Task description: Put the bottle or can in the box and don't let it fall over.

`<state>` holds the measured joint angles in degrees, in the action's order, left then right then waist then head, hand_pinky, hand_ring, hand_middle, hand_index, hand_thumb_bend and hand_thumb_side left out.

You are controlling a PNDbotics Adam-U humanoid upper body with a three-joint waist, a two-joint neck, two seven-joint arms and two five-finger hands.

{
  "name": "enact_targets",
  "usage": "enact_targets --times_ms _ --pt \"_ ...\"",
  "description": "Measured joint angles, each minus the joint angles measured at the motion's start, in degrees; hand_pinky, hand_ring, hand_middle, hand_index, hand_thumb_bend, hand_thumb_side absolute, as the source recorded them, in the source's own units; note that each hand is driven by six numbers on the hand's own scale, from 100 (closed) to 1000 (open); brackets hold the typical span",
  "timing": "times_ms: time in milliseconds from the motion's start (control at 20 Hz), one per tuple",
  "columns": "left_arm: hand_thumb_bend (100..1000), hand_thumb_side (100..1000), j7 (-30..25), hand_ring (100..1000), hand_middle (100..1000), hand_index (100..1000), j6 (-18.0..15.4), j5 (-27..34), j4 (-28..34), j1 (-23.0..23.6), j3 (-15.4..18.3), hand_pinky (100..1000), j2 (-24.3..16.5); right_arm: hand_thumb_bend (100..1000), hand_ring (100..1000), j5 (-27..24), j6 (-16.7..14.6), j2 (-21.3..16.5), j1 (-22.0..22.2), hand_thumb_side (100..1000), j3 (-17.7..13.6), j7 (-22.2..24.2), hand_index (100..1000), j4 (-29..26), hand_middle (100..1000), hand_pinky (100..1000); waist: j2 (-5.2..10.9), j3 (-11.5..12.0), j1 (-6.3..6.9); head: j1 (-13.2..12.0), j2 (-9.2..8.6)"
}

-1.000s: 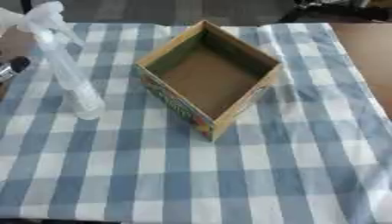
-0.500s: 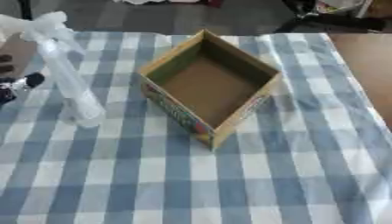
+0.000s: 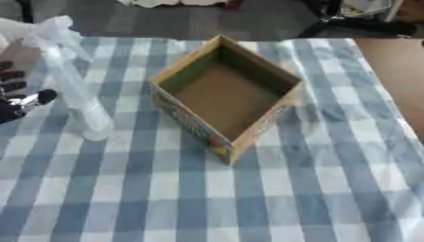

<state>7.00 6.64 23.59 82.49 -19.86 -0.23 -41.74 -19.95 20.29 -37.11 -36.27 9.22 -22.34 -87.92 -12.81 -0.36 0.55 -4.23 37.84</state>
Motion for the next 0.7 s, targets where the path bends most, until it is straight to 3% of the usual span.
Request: enact_targets --times_ms 700 --pt "889 223 -2.4 851 796 942 0.4 -0.6 -3.7 -5.0 -2.4 838 3.4 100 840 0.0 0.0 0.3 0.0 758 0.0 0.1 902 0.0 851 912 -0.19 -0.5 -0.04 -0.4 -0.25"
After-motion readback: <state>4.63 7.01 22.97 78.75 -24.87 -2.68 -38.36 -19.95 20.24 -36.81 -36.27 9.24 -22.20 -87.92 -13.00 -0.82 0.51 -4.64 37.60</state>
